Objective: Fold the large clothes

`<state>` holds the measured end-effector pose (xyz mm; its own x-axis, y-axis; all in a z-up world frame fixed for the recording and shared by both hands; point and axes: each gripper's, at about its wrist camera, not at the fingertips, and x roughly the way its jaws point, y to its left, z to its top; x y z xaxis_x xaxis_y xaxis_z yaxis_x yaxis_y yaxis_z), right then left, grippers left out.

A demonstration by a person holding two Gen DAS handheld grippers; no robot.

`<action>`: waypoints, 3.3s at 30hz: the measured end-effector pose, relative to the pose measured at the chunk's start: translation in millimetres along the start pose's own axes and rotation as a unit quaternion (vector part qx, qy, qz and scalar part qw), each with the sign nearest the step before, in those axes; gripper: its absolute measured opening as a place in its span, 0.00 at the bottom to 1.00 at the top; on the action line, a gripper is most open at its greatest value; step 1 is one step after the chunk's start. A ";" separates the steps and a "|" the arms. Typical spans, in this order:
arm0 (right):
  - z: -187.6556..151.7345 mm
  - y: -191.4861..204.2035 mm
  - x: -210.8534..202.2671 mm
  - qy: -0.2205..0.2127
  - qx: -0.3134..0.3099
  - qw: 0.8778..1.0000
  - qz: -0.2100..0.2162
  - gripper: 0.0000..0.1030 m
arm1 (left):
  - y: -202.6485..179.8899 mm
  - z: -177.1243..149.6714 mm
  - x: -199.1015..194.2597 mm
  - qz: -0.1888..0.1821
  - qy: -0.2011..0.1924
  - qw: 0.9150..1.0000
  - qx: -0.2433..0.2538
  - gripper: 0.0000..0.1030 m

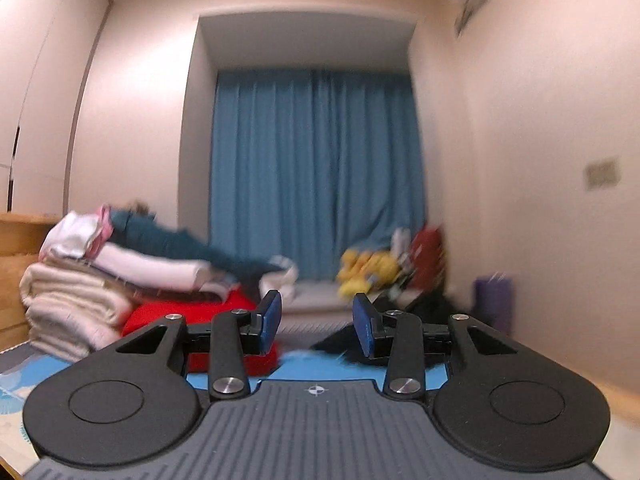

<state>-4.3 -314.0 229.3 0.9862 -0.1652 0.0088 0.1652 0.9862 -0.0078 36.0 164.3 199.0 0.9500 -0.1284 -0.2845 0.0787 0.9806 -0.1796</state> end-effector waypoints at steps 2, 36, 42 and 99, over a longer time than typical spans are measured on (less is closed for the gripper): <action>21.4 -15.9 -44.2 -0.020 -0.006 1.000 -0.008 0.40 | 3.8 -0.2 -44.1 -0.002 -0.011 1.000 -0.012 0.35; 189.1 -217.6 -234.7 -0.271 0.085 0.956 -0.080 0.41 | -80.9 127.8 -314.0 -0.138 -0.190 0.972 -0.007 0.39; 73.3 -225.9 -146.0 -0.112 0.110 0.985 -0.069 0.41 | -65.2 -9.4 -180.7 -0.035 -0.054 0.997 -0.039 0.38; -321.3 -124.7 32.1 0.522 0.078 0.849 -0.027 0.45 | 75.2 -230.9 46.1 0.140 0.366 0.911 -0.131 0.26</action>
<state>9.0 -445.2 -90.8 0.4606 -0.0484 -0.8863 0.2884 0.9525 0.0979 15.9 197.9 -45.0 0.4588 -0.0366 -0.8878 -0.3018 0.9333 -0.1945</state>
